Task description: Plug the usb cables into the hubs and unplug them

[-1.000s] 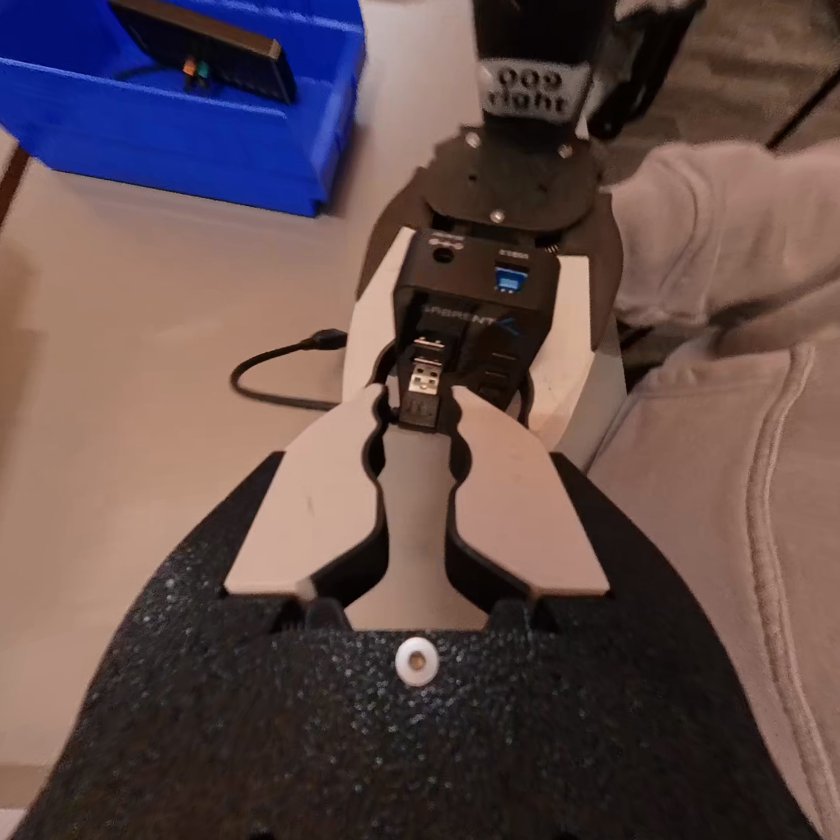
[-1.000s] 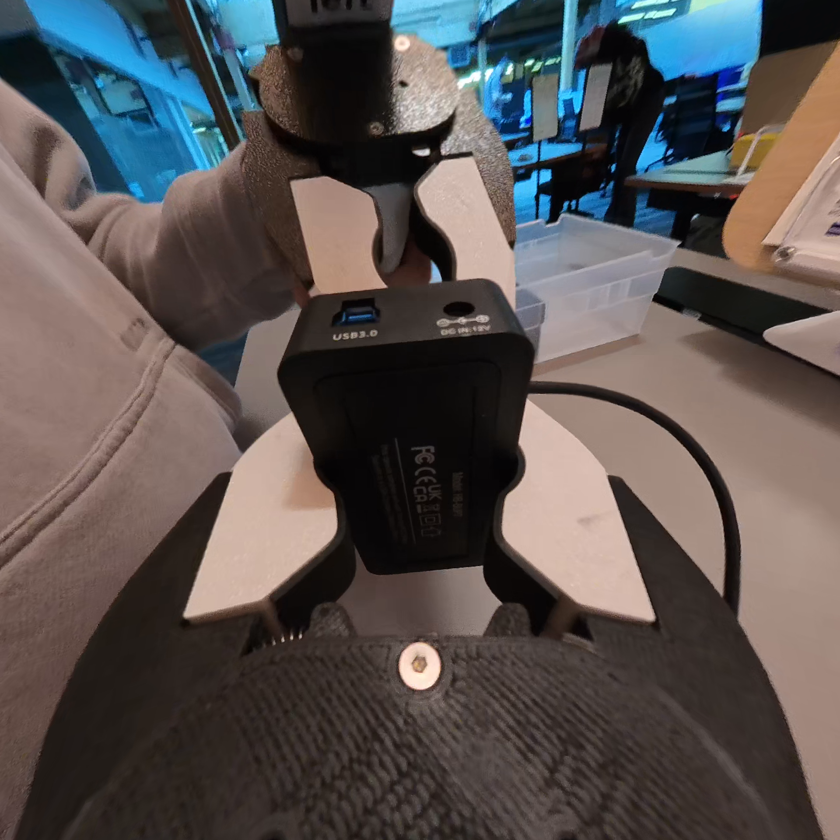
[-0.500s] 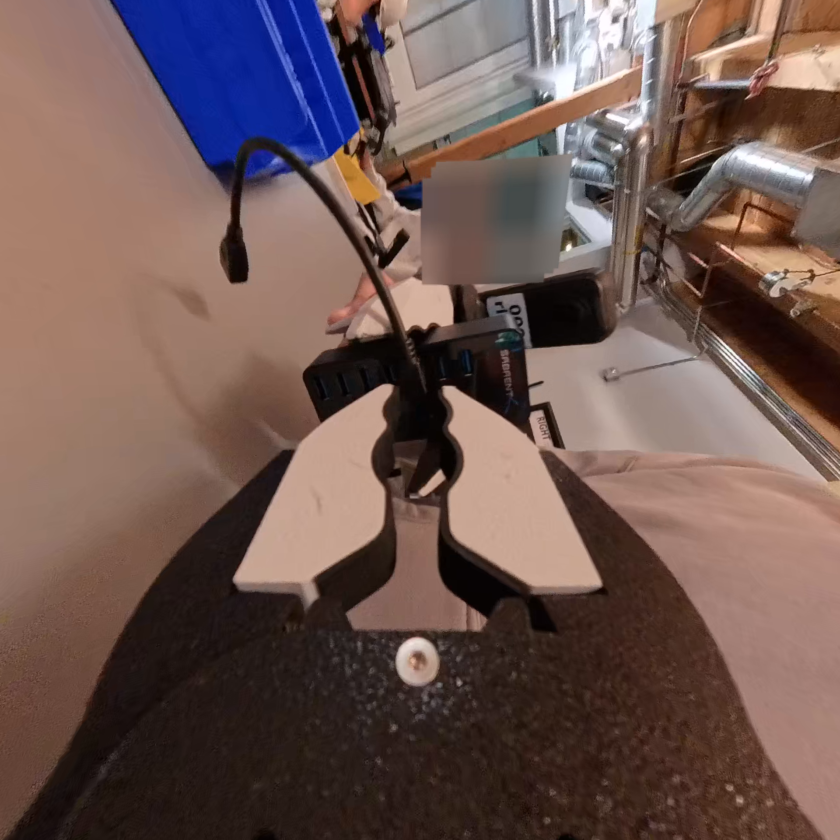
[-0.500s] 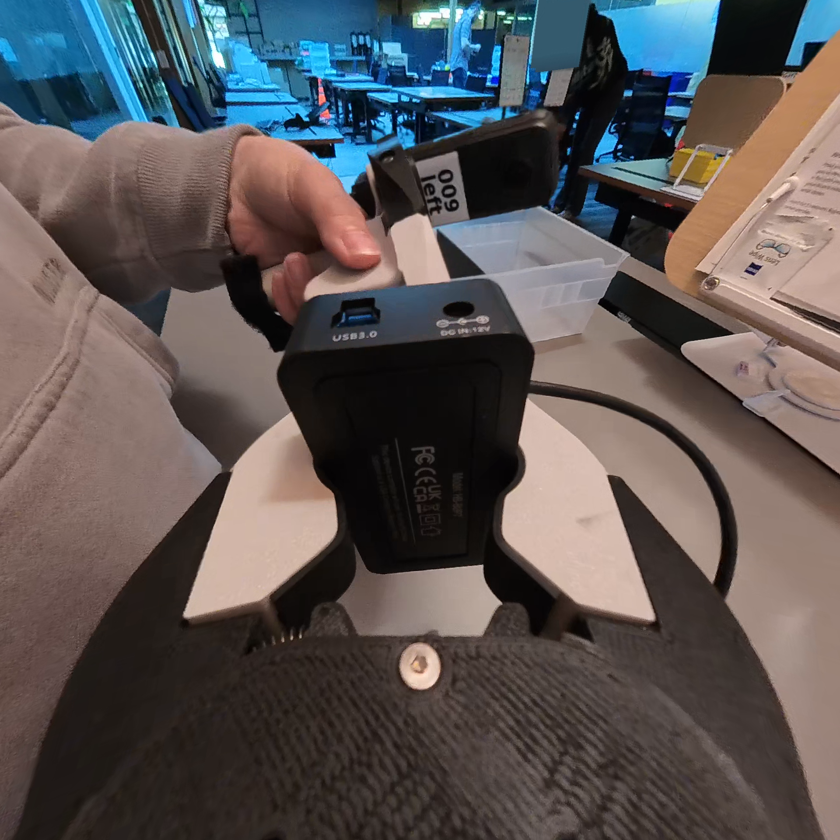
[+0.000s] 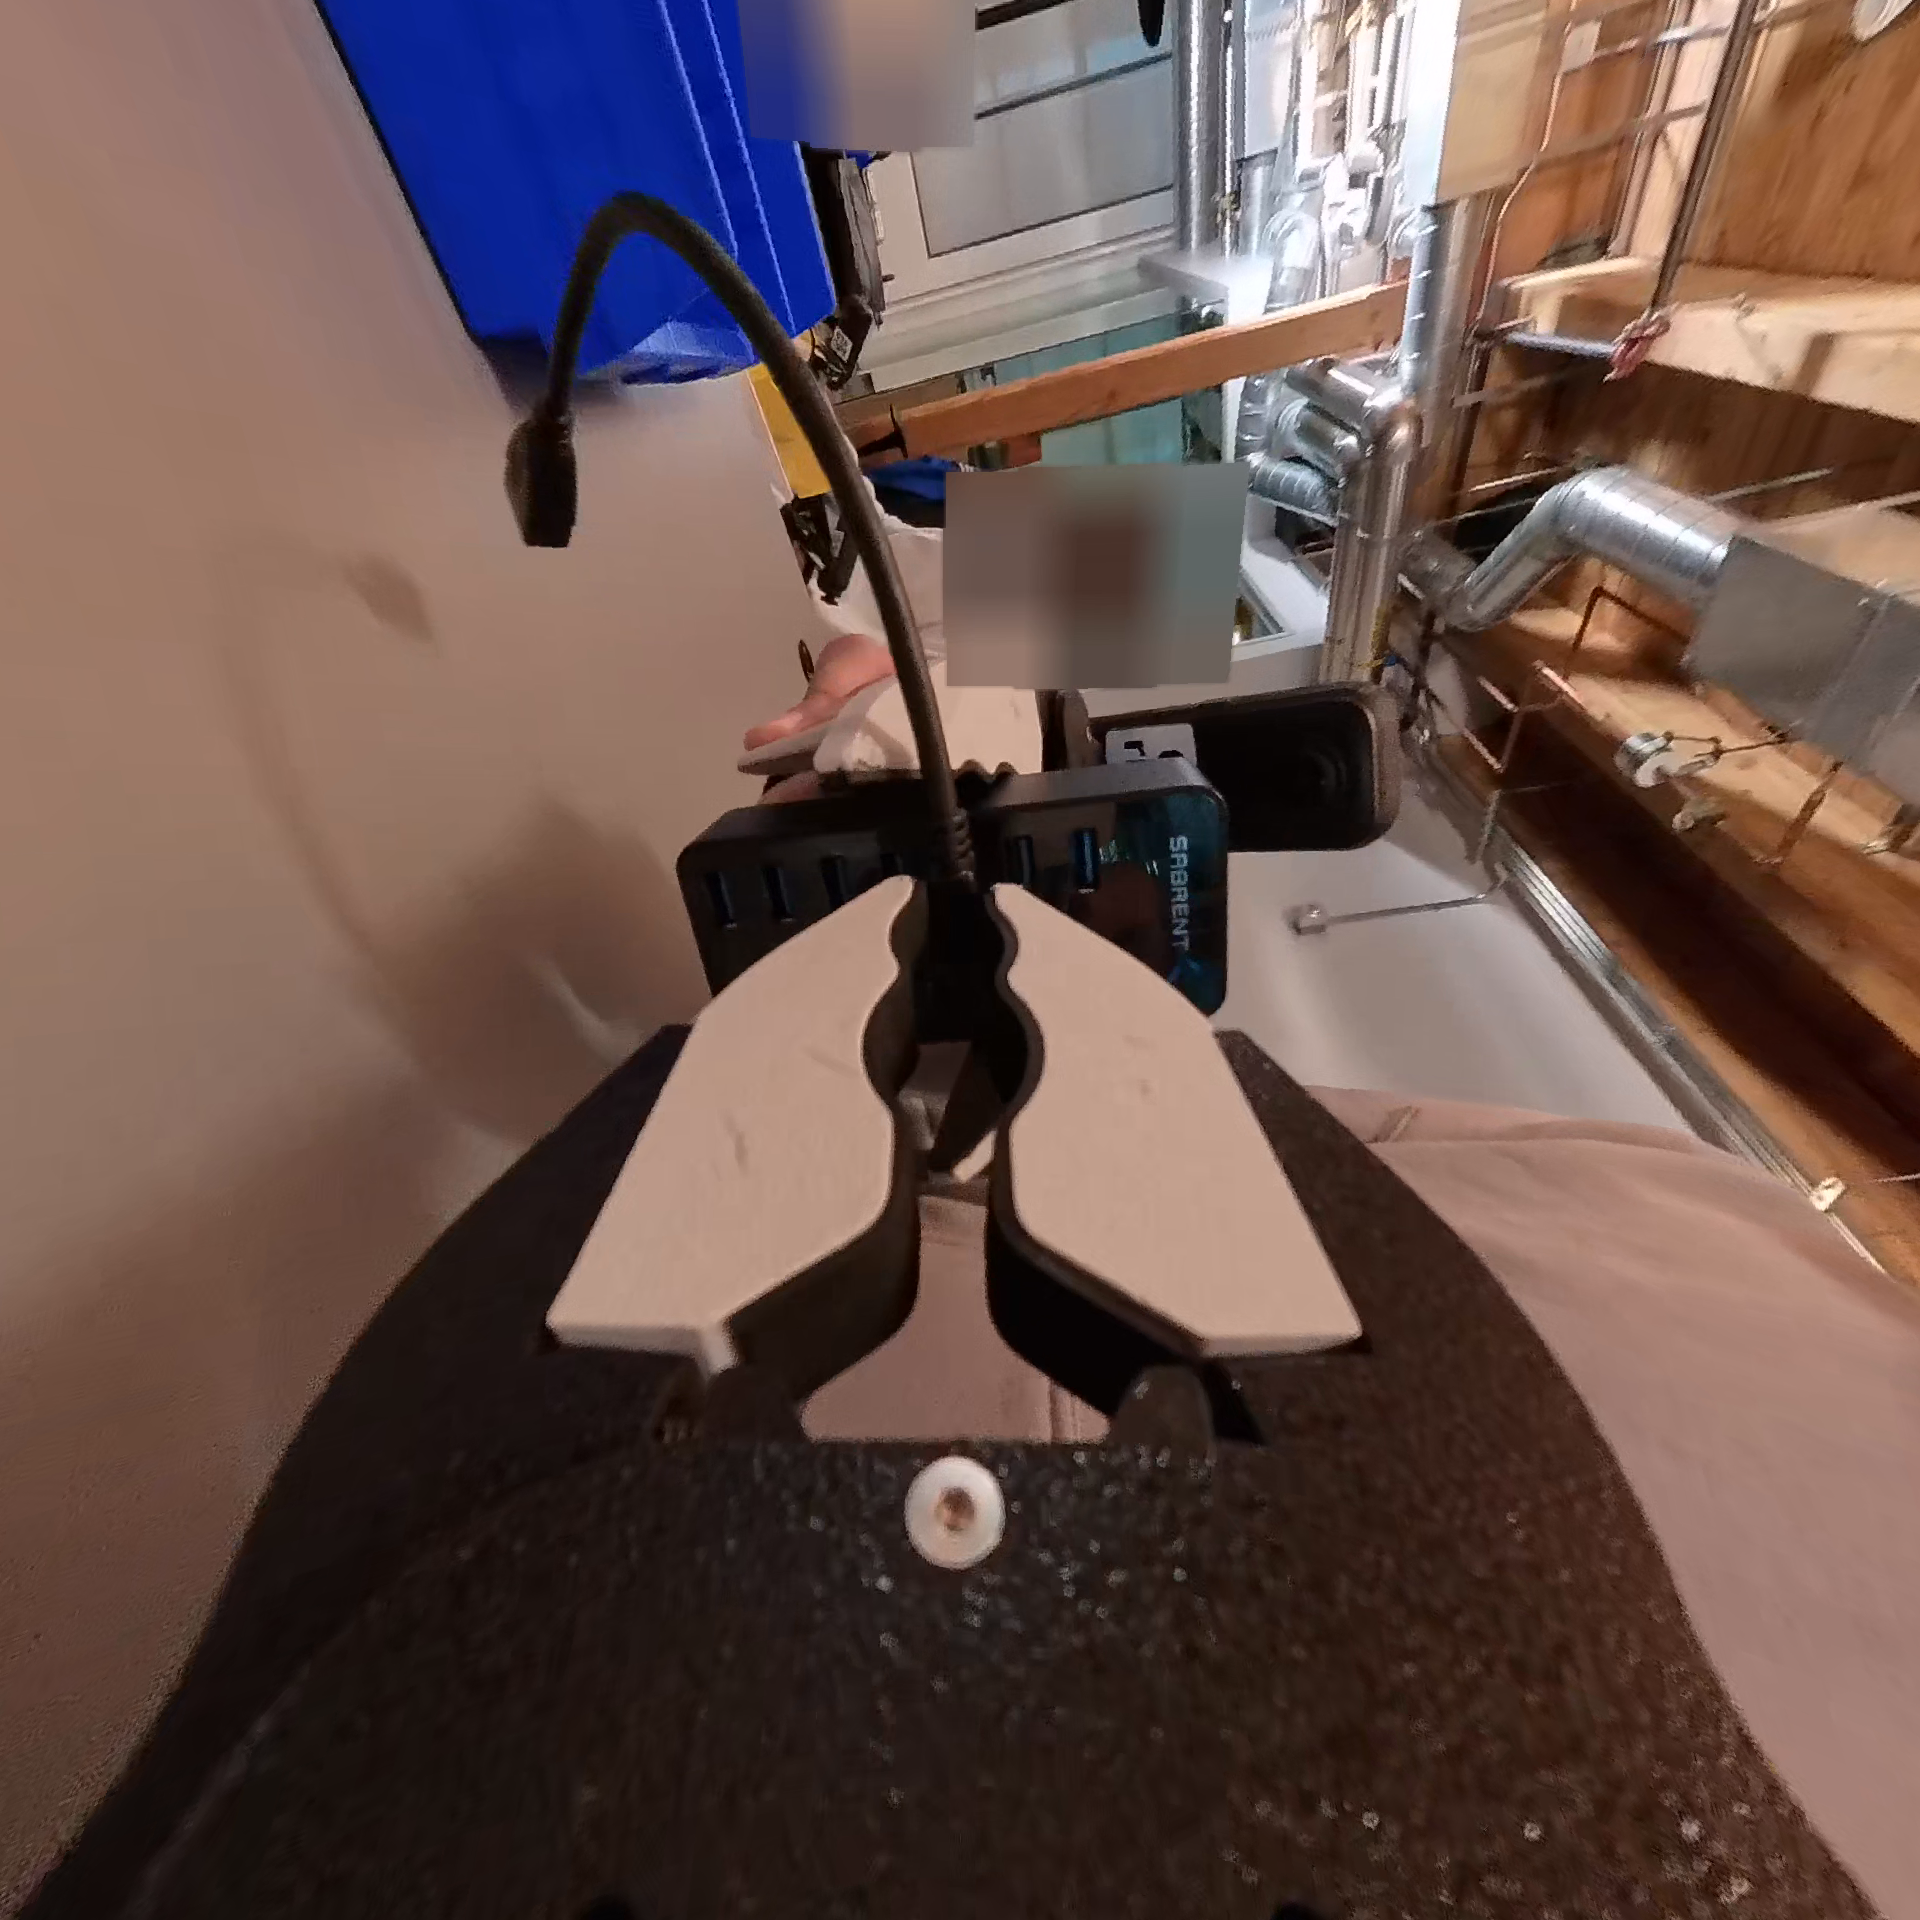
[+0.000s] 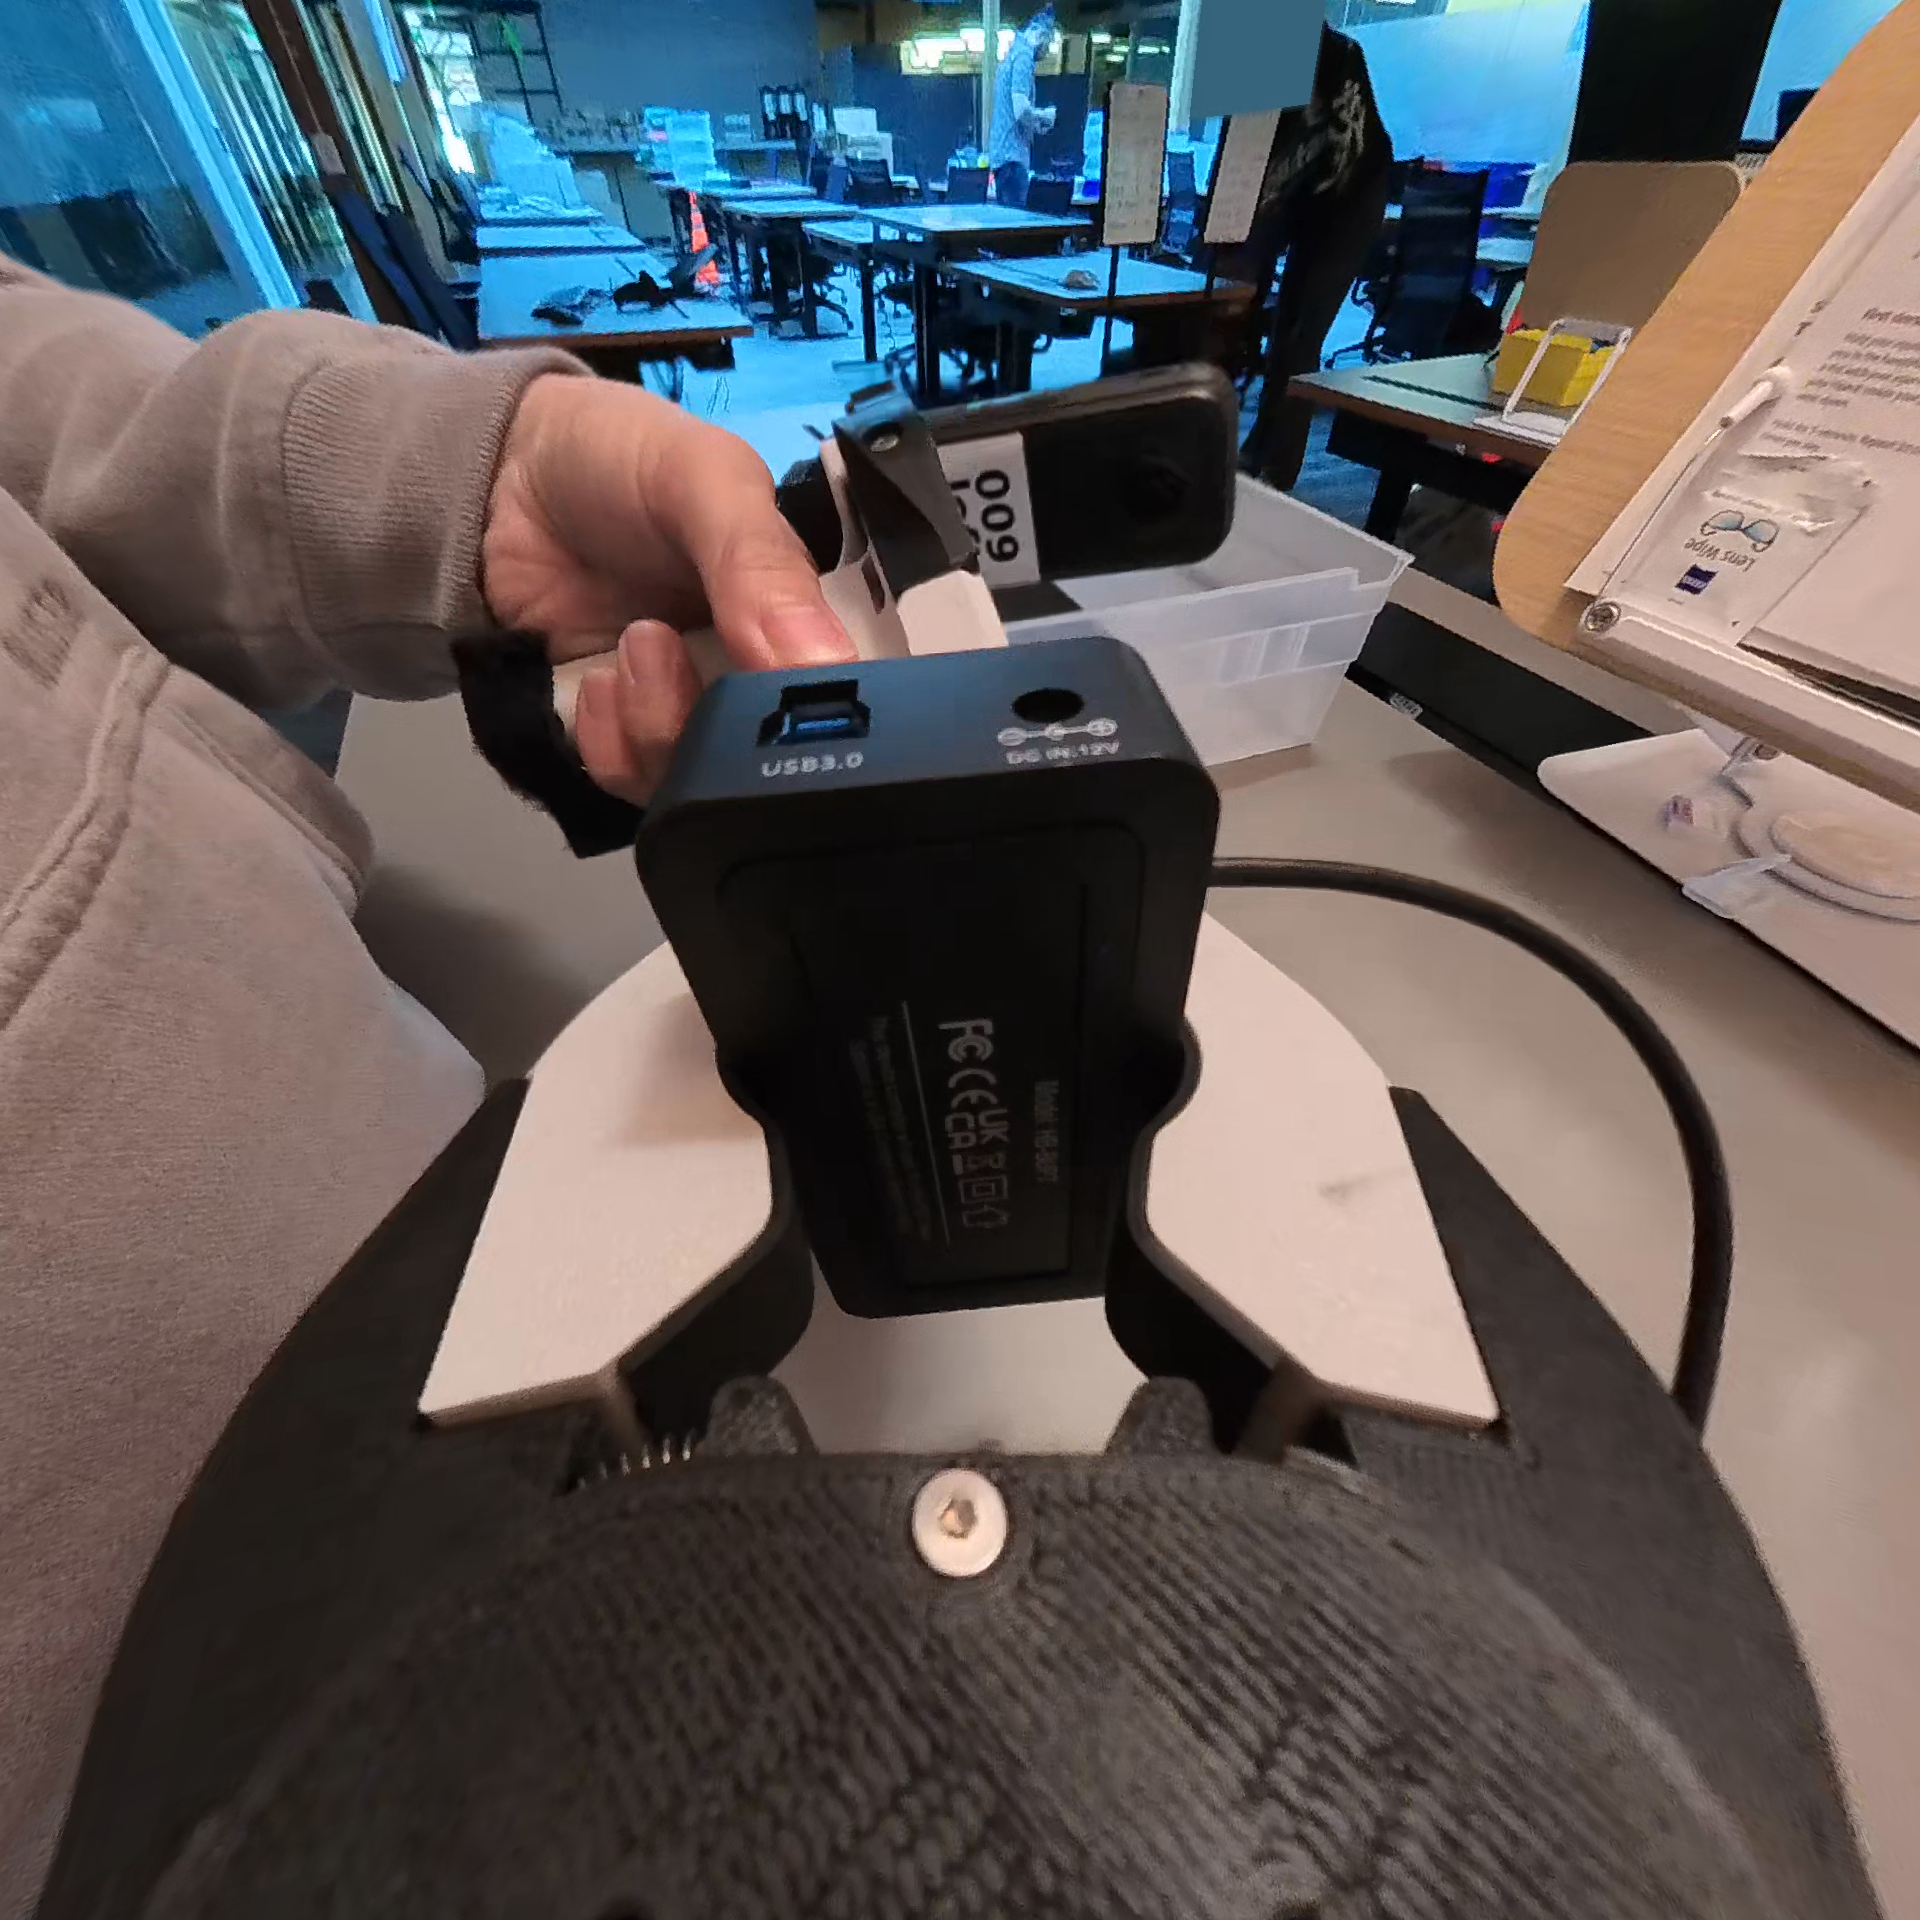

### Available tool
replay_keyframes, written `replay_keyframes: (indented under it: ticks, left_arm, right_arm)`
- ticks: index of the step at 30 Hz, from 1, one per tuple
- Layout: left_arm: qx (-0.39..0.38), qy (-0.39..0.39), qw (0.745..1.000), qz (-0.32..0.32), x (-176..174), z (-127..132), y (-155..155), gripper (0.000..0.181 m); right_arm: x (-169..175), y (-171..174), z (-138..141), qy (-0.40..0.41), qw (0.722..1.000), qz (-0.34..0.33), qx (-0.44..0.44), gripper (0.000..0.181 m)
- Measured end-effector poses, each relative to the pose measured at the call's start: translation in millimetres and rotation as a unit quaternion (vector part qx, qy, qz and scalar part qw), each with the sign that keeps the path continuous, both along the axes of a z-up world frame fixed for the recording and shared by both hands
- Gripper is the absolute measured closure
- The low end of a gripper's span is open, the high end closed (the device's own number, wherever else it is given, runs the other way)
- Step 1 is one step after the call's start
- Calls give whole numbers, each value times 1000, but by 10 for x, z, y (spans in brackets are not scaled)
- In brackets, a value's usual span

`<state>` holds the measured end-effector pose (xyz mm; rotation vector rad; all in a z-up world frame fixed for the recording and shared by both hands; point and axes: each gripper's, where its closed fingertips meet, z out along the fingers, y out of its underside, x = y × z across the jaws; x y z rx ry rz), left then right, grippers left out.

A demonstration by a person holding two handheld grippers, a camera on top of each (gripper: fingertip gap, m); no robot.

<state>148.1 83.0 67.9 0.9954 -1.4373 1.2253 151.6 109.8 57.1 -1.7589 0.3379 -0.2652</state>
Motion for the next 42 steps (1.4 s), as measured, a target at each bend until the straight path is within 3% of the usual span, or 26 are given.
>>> replay_keyframes:
  ticks: [4, 11, 16, 20, 23, 25, 28, 34, 35, 37, 42]
  left_arm:
    - [-5, 23, 999, 27, -2, 7, 3, 173]
    - [24, -13, 999, 25, -20, -9, -4, 173]
    - [56, -34, 998, 18, -36, -103, 10, 172]
    - [13, -16, 1000, 11, -31, 15, -6, 172]
    - [15, -14, 1000, -3, -92, -5, 22, 173]
    - [-5, -5, 1000, -22, -140, 34, 63, 171]
    - [26, -28, 999, -16, -84, -16, 106, 172]
    - [45, -69, 997, -1, -52, 39, 198, 156]
    - [45, -71, 996, -3, -67, 47, 191, 156]
    - [32, -71, 997, -9, -99, 81, 171, 178]
    - [37, -58, 998, -2, -84, 28, 147, 180]
  right_arm:
    - [0, 27, 7, 3, 1000, 0, 14, 109]
    - [-37, 76, -37, 8, 1000, 27, -9, 110]
    - [-56, 82, -153, 7, 997, 32, -68, 111]
    - [-28, 124, -8, 7, 999, 29, -18, 111]
    - [-92, 128, -83, 1, 997, 47, -56, 110]
    - [-166, 176, 0, 22, 998, 65, -6, 110]
    - [-147, 183, -69, 10, 998, 51, -26, 109]
    - [-122, 109, 0, -8, 998, 40, -40, 109]
    - [-124, 103, 10, -10, 998, 42, -45, 109]
    - [-125, 102, 23, -20, 997, 43, -59, 109]
    - [-129, 69, -40, -23, 994, 45, -96, 109]
